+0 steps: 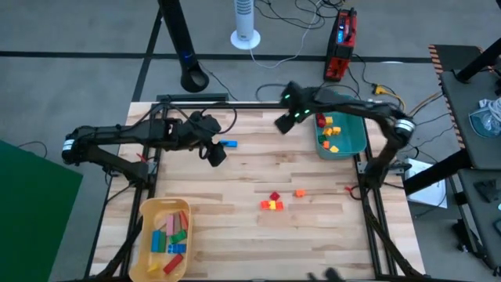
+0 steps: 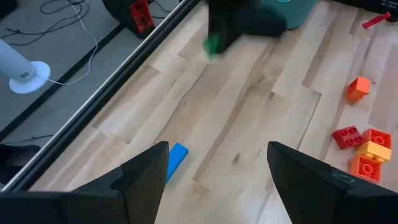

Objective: Sort blocks
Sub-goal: Put the green 4-stud game piece into the green bin, then put the blue rectangular block into the yellow bin

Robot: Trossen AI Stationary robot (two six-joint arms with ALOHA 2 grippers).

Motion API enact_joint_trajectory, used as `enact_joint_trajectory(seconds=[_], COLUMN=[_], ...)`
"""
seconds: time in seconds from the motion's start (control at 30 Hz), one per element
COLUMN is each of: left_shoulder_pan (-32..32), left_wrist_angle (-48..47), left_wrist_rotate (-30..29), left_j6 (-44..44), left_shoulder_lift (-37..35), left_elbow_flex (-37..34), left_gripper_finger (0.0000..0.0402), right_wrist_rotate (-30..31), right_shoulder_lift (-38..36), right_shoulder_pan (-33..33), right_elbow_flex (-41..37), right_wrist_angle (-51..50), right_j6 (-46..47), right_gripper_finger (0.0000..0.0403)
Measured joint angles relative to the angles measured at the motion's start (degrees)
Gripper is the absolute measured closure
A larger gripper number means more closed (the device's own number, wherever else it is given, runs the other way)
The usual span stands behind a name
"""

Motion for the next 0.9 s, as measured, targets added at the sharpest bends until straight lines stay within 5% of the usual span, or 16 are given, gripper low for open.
enact_joint_trajectory(seconds=[0.33,0.57,0.9], left_shoulder_pan=[2.0,3.1,4.9], left_wrist_angle=[4.6,8.8,12.6], left_wrist_rotate=[4.7,6.1,7.4], left_j6=[2.5,2.8,2.5], left_shoulder_lift=[0.0,0.0,0.0], left_elbow_flex=[0.0,0.0,0.0], left_gripper_finger=[0.0143,0.0143,0.0143], right_wrist_rotate=[15.5,23.1,24.5], right_shoulder_lift=[-16.6,-21.8,-21.2], right_shoulder_pan=[-11.6,-17.1,-17.5], right_elbow_flex=[-1.4,-4.9,-7.0], right_wrist_angle=[-17.8,-21.3,-20.8], right_j6=[10.3,13.6,16.3], right_gripper_finger=[0.0271,0.0271,0.0112])
